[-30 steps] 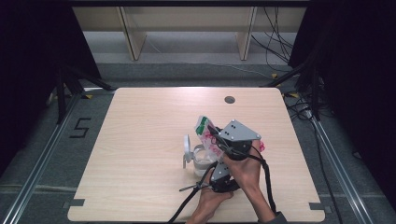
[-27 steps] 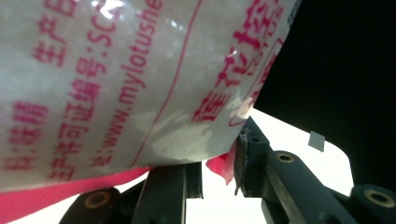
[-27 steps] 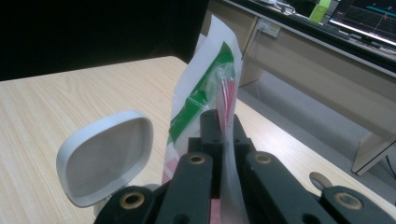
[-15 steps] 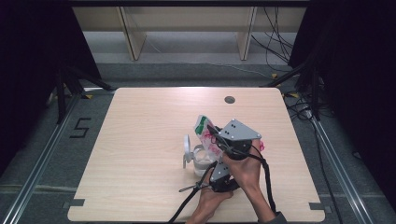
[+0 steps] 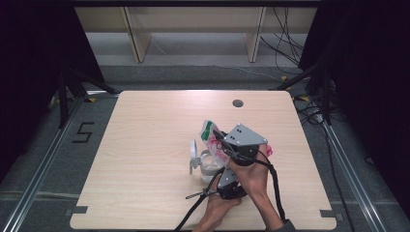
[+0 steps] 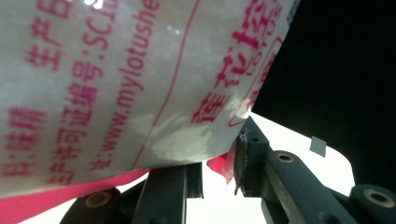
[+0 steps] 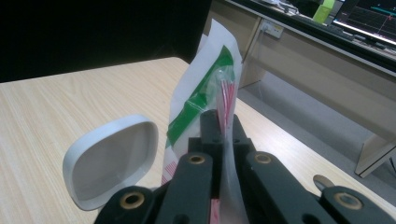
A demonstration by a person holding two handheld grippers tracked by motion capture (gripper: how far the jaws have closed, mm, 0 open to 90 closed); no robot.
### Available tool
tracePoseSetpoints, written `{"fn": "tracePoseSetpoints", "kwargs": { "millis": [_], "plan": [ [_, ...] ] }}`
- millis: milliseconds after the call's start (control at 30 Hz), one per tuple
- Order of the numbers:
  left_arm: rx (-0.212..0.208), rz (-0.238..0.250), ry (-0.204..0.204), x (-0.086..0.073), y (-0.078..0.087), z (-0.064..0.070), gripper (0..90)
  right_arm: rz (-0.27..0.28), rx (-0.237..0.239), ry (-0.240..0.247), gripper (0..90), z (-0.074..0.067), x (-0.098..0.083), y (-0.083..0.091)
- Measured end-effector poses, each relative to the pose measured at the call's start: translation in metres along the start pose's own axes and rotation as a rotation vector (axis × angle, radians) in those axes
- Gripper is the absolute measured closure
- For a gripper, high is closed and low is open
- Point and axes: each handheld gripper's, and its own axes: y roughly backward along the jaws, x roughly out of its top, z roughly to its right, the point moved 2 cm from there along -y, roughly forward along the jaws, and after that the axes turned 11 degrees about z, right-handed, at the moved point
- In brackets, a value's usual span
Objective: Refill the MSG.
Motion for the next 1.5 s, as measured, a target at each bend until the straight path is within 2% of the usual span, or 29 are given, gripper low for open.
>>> {"fn": "tracePoseSetpoints", "kwargs": {
  "millis": [100, 267, 567, 667, 733, 767, 800, 867, 933, 1300, 1367, 1400, 1500],
  "plan": [
    [-0.013, 0.013, -0.008, 0.0009, 0.0, 0.0009, 75.2, 0.005, 0.004, 0.001, 90.0, -0.0002, 0.0022, 0.0022],
    [-0.003, 0.004, 0.003, -0.001, -0.0005, 0.0007, 75.1, 0.002, -0.01, 0.009, 90.0, -0.0008, -0.0002, 0.0],
    [-0.001, 0.011, 0.006, 0.0002, 0.0, 0.0009, 75.2, -0.002, 0.004, 0.005, 90.0, -0.0019, 0.0011, 0.0],
    [-0.004, 0.01, 0.004, 0.0, -0.0004, 0.0015, 75.1, 0.007, 0.007, 0.023, 90.0, -0.0014, 0.0016, 0.0002],
    [-0.004, 0.009, 0.005, -0.0001, -0.0004, 0.0015, 75.1, -0.014, 0.012, -0.021, 90.0, -0.0025, 0.0006, 0.0013],
    [-0.003, 0.009, 0.006, -0.0001, -0.0005, 0.0014, 75.1, -0.014, 0.012, -0.021, 90.0, -0.0025, 0.0006, 0.0013],
    [-0.005, 0.012, 0.009, -0.0001, -0.0008, 0.0014, 75.1, 0.003, 0.004, -0.001, 90.0, -0.0013, 0.001, 0.001],
    [-0.004, 0.011, 0.008, -0.0001, -0.0005, 0.0016, 75.0, 0.006, 0.004, 0.004, 90.0, -0.001, 0.0012, 0.0008],
    [-0.003, 0.01, 0.008, 0.0001, -0.0002, 0.0011, 75.1, 0.004, 0.005, -0.016, 90.0, -0.0016, 0.0011, 0.0009],
    [-0.009, 0.018, 0.014, 0.0011, -0.0033, 0.0002, 75.1, 0.008, -0.005, 0.009, 90.0, -0.0011, 0.0014, -0.0005],
    [-0.009, 0.02, 0.012, 0.0017, -0.0043, -0.0002, 75.0, 0.0, 0.005, -0.01, 90.0, -0.0026, 0.0017, 0.0001],
    [-0.011, 0.023, 0.014, 0.0019, -0.0047, 0.0001, 75.1, 0.008, 0.002, 0.012, 90.0, -0.0018, 0.0022, -0.0001],
    [-0.007, 0.02, 0.014, 0.0021, -0.005, 0.0006, 74.8, 0.004, 0.003, 0.019, 90.0, -0.0015, 0.0022, -0.0008]
  ]
}}
